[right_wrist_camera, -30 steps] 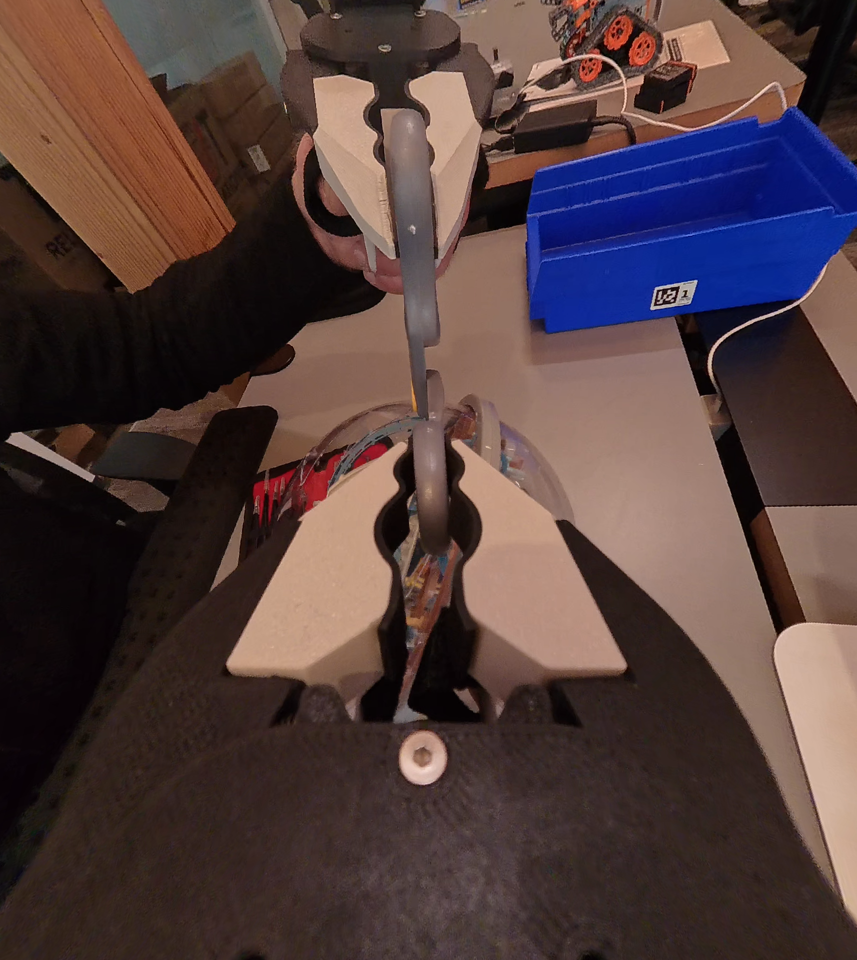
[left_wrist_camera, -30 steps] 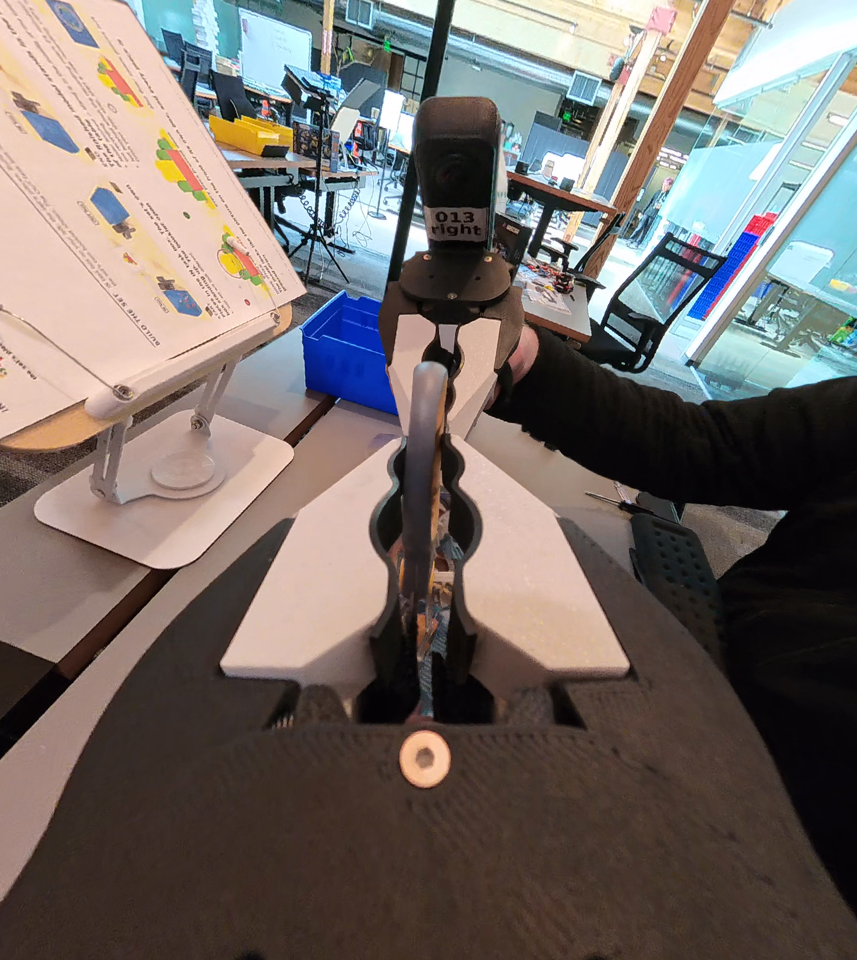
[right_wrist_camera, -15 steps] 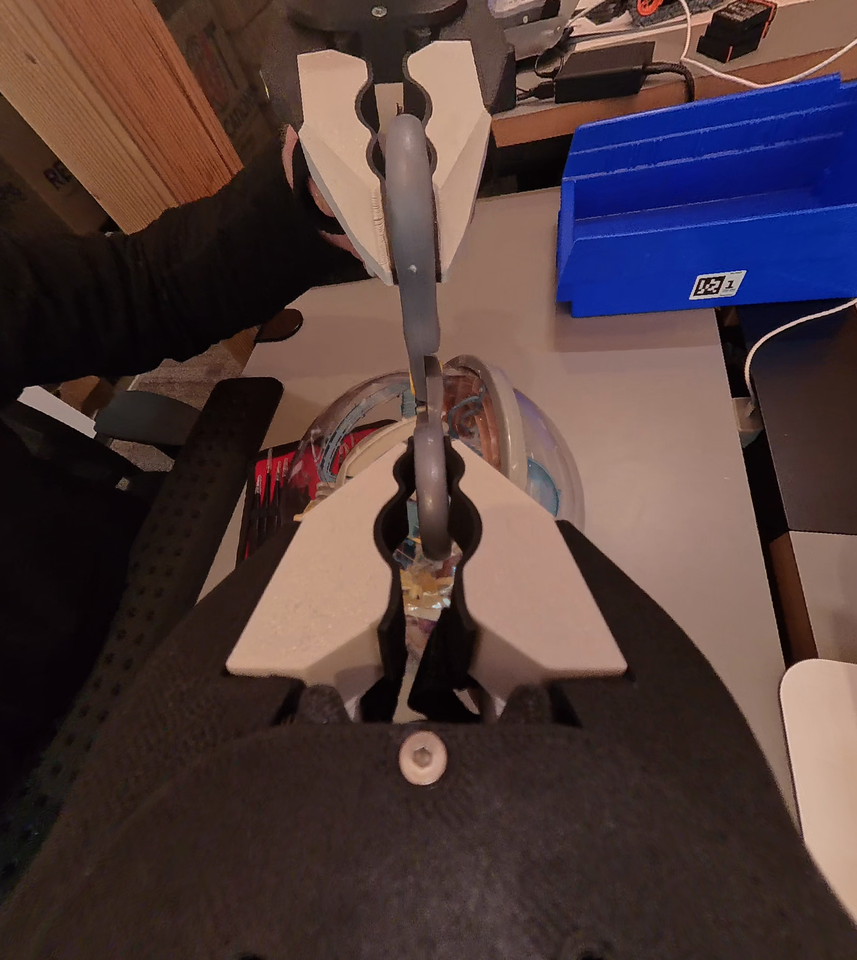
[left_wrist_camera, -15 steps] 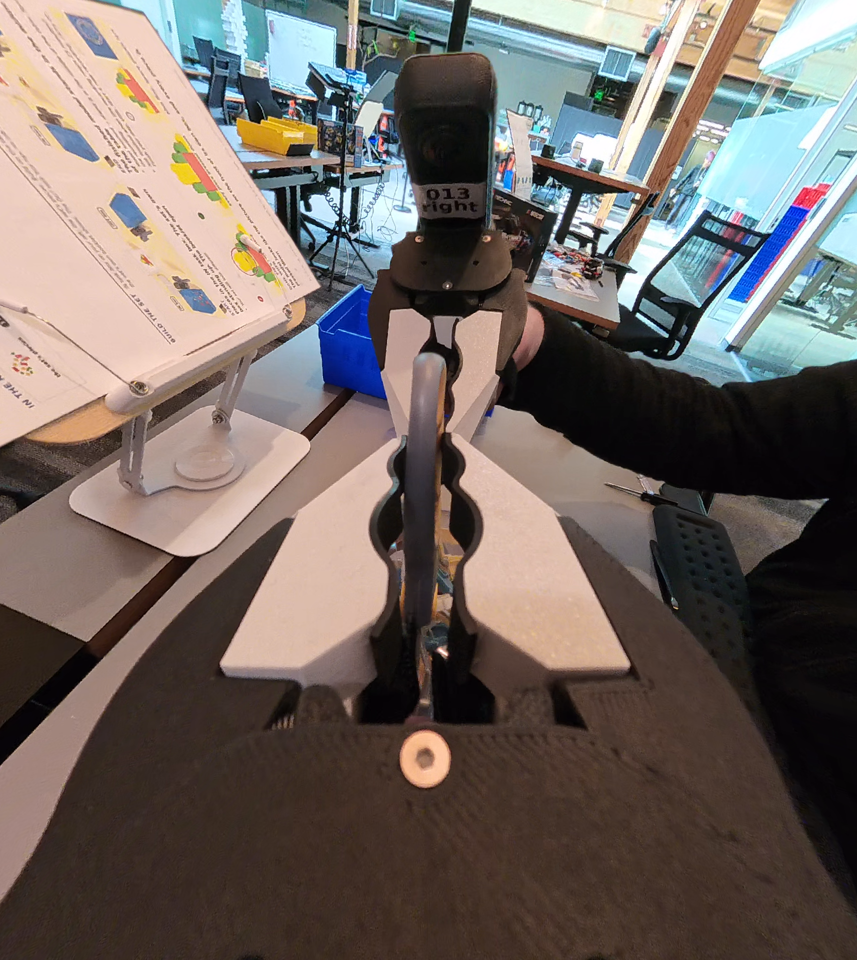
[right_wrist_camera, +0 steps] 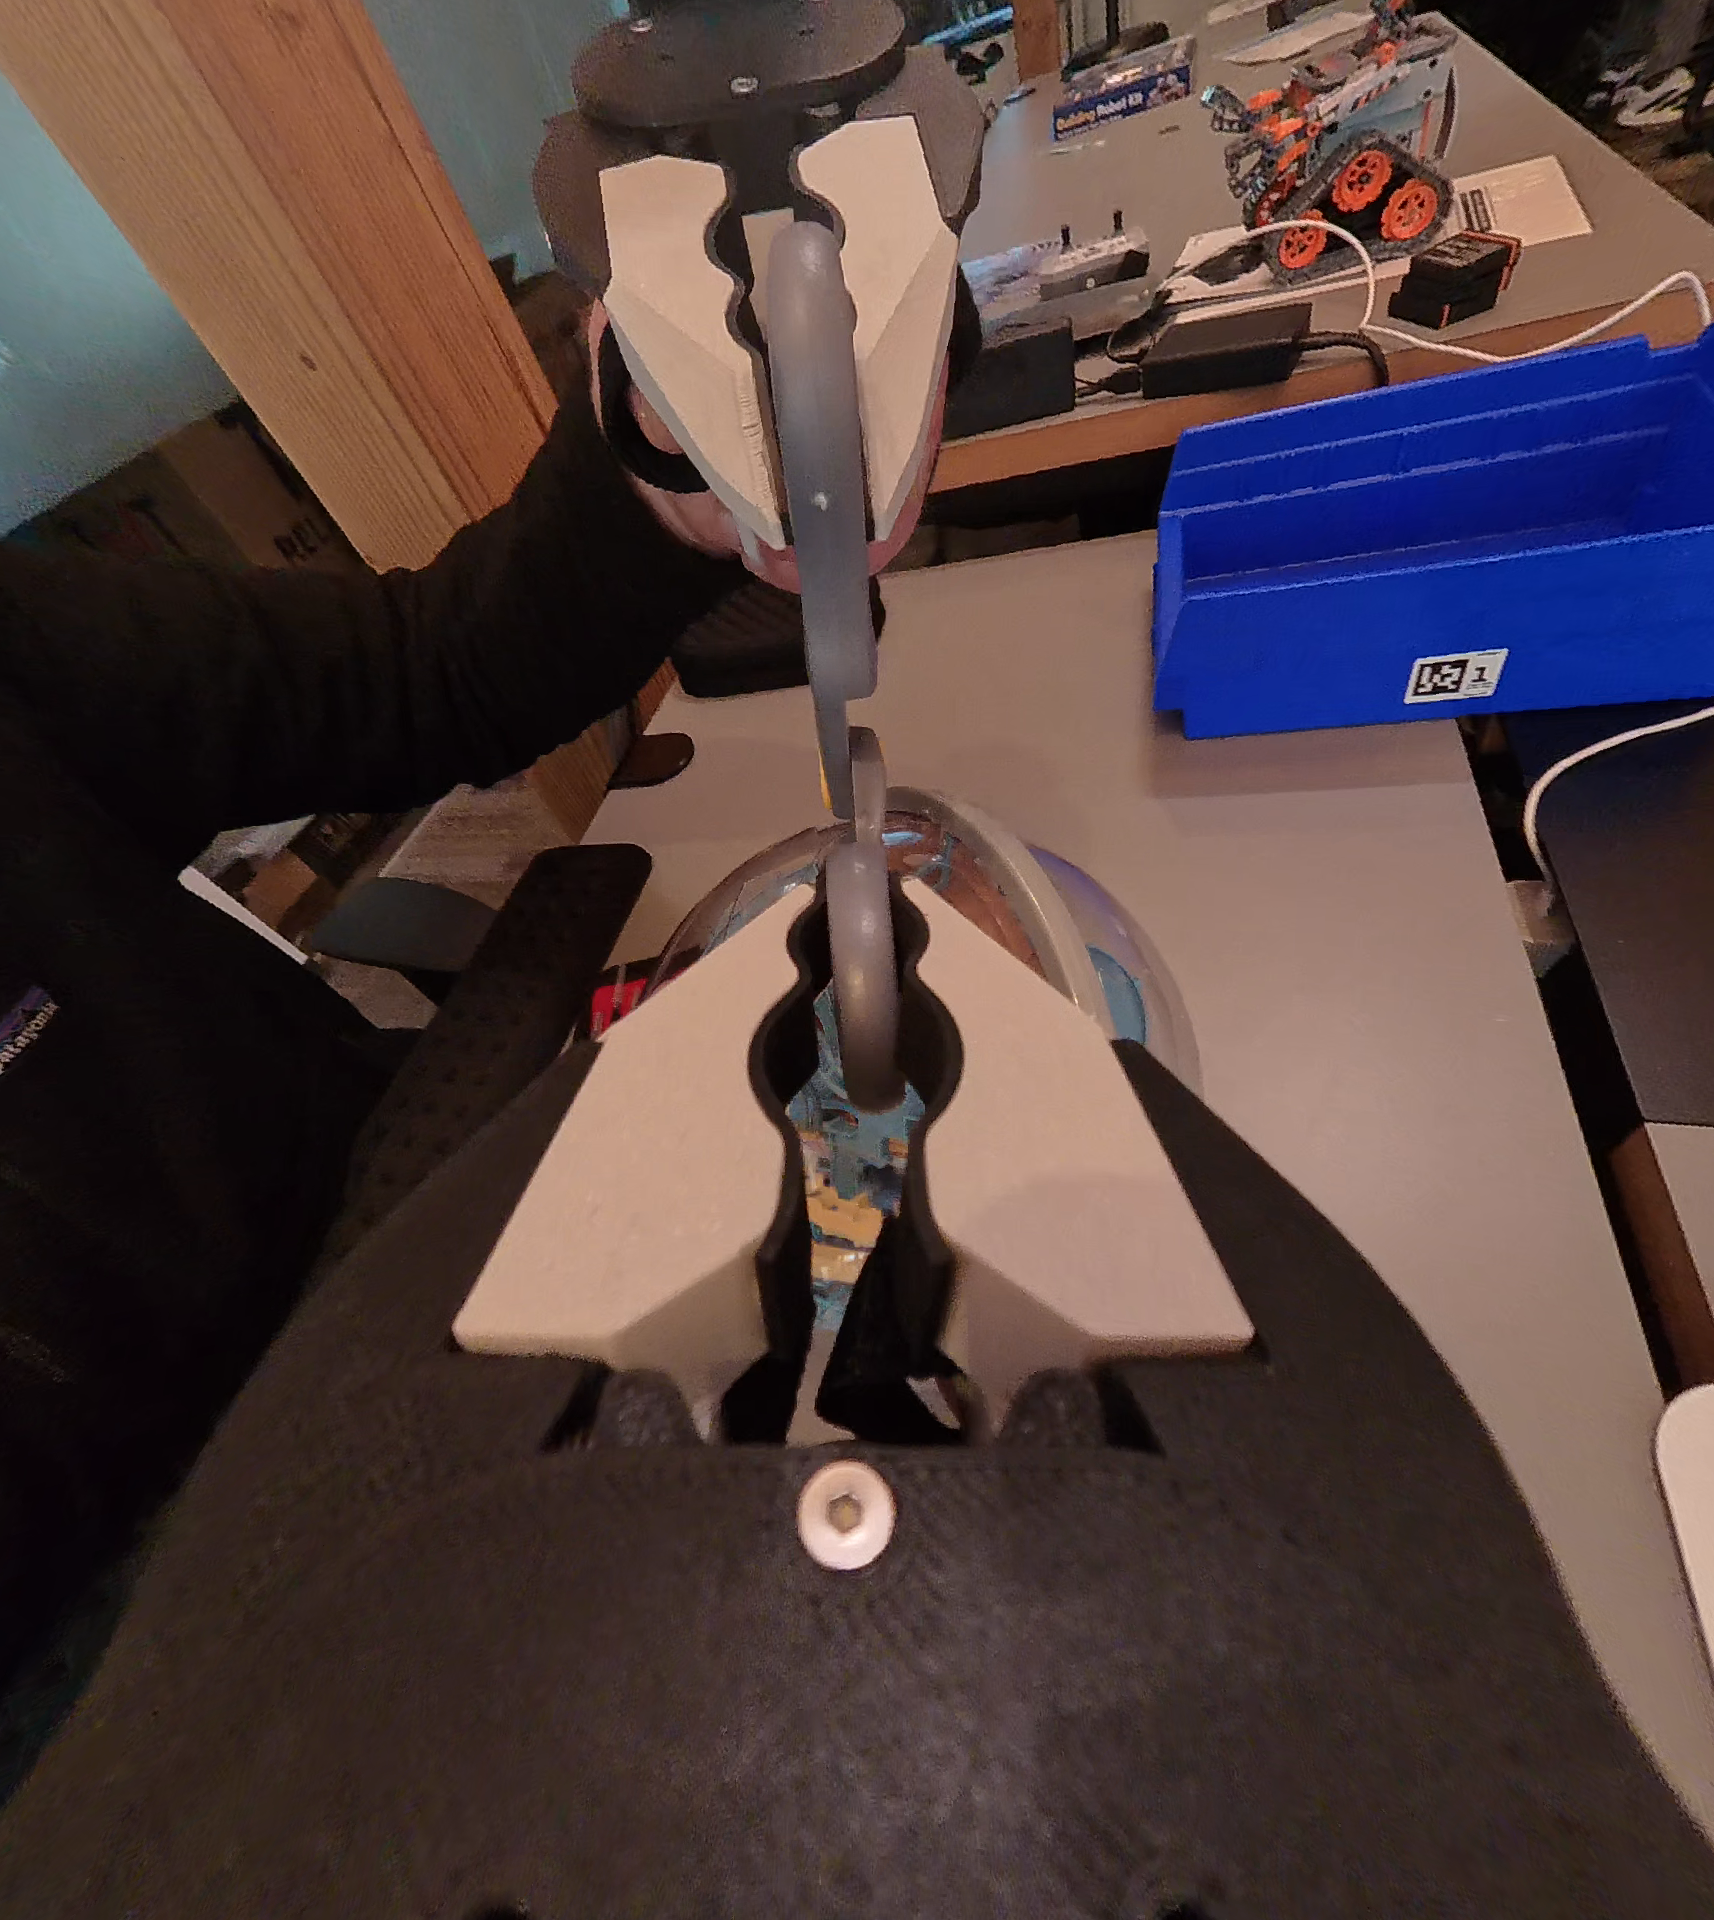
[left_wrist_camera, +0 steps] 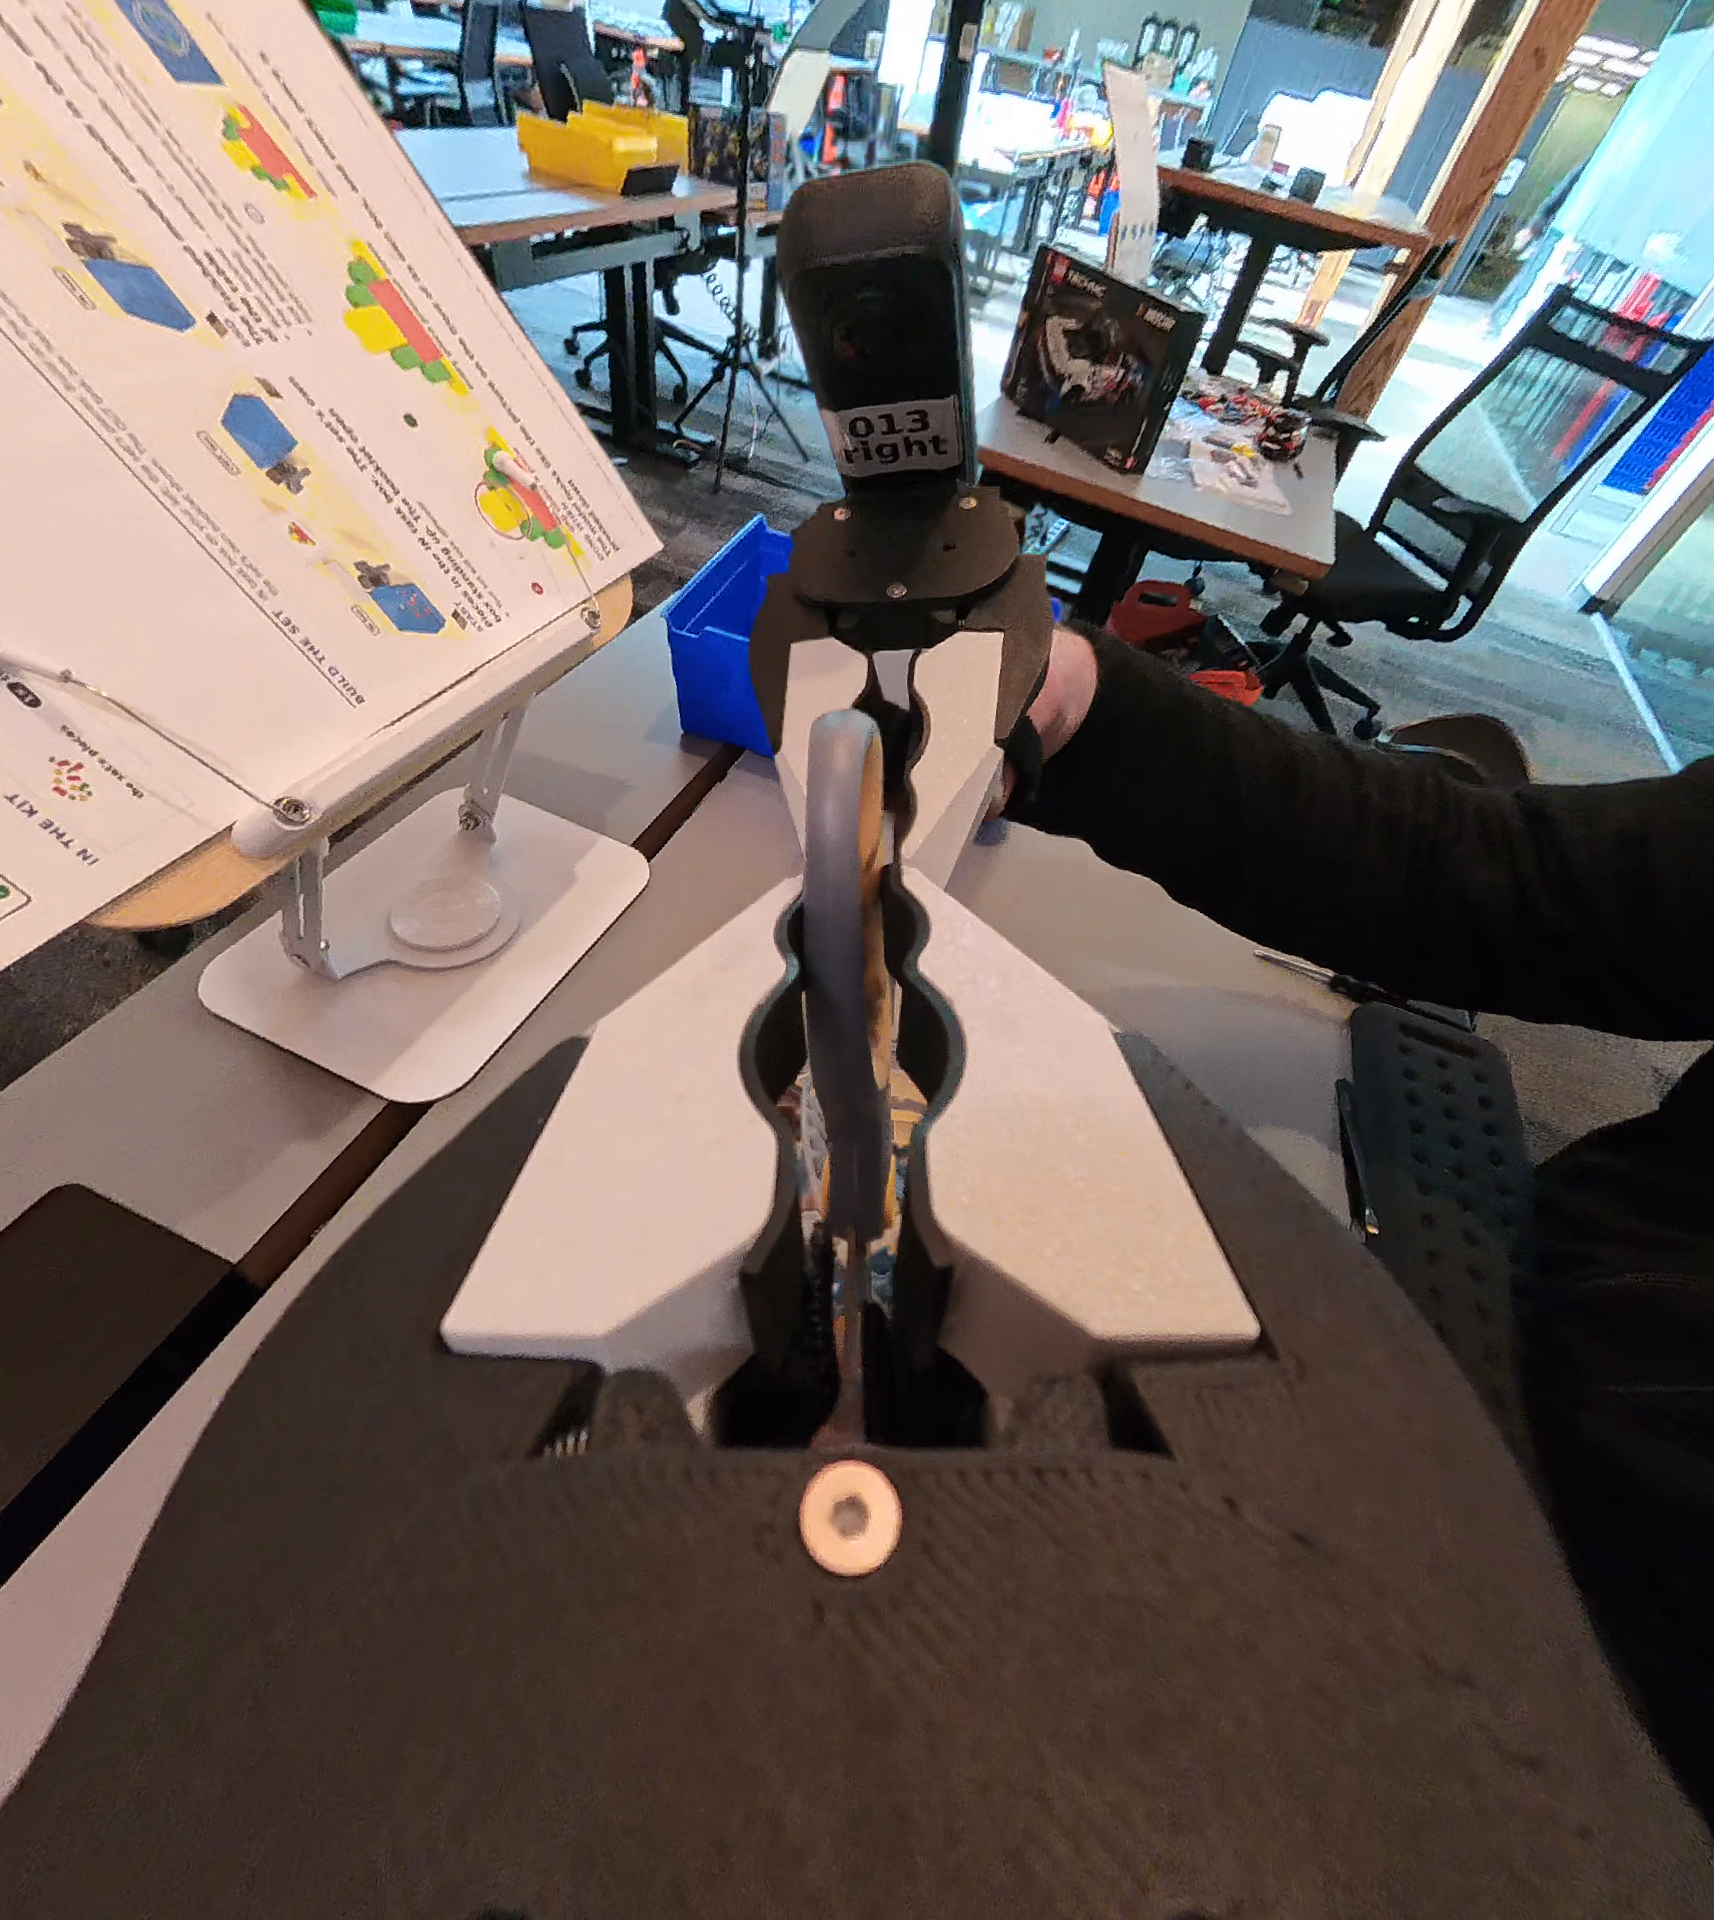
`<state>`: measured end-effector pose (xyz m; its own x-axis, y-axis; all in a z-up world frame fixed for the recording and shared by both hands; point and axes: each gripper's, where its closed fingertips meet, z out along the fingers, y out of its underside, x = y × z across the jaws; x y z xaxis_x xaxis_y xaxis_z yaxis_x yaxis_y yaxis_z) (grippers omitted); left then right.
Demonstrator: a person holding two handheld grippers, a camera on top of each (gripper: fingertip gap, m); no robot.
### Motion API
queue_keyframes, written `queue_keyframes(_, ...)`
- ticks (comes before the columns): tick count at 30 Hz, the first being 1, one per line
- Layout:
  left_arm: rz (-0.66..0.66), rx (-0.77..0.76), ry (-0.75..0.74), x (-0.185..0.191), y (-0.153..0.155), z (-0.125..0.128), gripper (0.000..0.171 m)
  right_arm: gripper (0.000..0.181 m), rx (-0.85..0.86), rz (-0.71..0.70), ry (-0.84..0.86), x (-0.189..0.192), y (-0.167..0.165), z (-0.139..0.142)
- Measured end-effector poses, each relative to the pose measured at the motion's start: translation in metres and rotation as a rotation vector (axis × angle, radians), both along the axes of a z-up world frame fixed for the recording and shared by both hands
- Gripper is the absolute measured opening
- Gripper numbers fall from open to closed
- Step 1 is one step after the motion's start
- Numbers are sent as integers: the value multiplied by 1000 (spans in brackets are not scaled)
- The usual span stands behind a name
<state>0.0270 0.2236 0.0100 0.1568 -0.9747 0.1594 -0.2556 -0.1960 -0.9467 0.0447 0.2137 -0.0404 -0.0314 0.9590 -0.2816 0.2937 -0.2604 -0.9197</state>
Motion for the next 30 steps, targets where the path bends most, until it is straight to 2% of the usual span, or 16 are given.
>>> queue_keyframes(7,85,-76,52,-11,-1,-15,8,6,-92,69,39,-16,-3,-13)
queue_keyframes(16,192,-181,3,-29,-9,-29,7,5,-167,164,-4,-36,-13,-22)
queue_keyframes(27,182,-123,14,-18,-19,-27,8,6,-117,147,-2,-36,-21,-19)
queue_keyframes(30,130,-107,-6,-9,-27,-25,8,5,-47,157,-16,-39,-29,-17)
